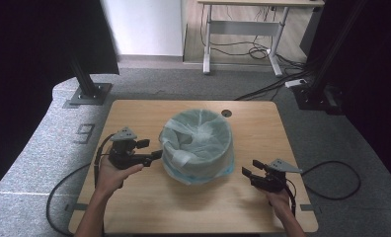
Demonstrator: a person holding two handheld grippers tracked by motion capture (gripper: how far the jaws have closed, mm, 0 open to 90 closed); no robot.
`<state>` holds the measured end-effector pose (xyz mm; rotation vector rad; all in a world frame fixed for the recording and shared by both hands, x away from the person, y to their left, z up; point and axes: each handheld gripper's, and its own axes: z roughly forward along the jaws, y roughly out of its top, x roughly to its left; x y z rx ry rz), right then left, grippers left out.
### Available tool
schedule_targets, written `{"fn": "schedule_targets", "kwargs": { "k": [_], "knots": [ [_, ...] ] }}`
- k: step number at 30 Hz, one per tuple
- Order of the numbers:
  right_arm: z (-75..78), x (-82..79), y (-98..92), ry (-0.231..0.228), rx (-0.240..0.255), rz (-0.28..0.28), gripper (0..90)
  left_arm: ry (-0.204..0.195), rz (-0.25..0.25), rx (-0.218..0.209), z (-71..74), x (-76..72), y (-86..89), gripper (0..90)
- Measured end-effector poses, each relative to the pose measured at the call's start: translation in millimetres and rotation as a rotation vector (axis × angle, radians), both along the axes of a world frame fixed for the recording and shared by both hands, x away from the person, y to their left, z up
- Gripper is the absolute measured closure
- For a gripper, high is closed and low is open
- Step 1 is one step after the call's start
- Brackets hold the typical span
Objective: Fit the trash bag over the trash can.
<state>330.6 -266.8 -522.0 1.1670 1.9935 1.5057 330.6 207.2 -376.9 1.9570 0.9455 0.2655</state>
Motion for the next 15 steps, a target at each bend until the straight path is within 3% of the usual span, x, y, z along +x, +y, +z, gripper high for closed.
{"fn": "schedule_targets", "kwargs": {
  "k": [15],
  "knots": [
    [-1.7,0.4,-0.5,0.007,-0.007,-0.004,35.6,0.058,0.041,-0.001,-49.6,-7.6,21.4,30.2]
  ]
}}
